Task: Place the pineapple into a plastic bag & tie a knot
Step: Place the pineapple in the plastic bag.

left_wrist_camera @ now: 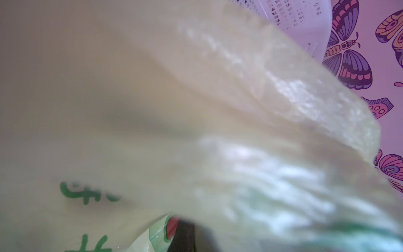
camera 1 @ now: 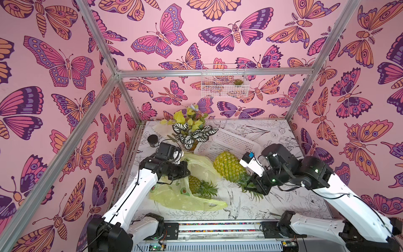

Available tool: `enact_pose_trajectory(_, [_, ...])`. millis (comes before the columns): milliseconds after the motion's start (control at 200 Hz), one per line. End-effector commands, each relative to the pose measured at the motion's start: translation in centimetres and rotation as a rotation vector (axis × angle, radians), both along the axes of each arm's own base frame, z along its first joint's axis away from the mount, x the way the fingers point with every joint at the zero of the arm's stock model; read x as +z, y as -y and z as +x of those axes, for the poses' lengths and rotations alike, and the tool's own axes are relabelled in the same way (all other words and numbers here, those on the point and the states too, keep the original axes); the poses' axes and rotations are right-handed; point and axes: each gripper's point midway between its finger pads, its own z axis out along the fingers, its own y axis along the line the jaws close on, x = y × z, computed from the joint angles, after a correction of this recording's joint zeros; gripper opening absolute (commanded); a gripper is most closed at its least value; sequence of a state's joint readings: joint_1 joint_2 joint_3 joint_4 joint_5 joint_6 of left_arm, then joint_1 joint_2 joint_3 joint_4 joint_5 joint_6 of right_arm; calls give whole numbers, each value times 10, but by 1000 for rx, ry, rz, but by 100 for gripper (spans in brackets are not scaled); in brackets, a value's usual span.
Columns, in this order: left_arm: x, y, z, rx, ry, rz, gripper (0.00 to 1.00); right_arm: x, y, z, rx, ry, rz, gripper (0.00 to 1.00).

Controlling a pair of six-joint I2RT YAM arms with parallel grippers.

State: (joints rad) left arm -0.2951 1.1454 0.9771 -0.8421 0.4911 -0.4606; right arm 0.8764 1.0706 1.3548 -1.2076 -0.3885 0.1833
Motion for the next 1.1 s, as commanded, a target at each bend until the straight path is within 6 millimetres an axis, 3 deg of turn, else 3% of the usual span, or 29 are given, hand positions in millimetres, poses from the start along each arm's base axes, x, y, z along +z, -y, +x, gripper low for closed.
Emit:
enact_pose_trajectory(0, [8, 5, 0, -36, 8, -12, 0, 6, -40, -9, 122, -9, 111, 0])
enact_pose_trajectory(100, [8, 4, 2, -40, 16, -9, 0, -15, -58, -6, 172, -26, 68, 0])
enact_pose_trajectory(240, [10, 2, 1, -40, 34, 2, 0, -48, -71, 17, 164, -21, -74, 0])
enact_pose_trajectory(461, [21, -1, 4, -35, 84, 20, 0, -82, -84, 52, 149, 27, -244, 0])
enact_pose_trajectory(711, [27, 5, 1, -98, 114, 22, 0, -100, -110, 93, 69, 87, -306, 0])
enact_pose_trajectory(1097, [22, 10, 2, -145, 116, 45, 0, -124, -167, 129, 216, 250, -190, 0])
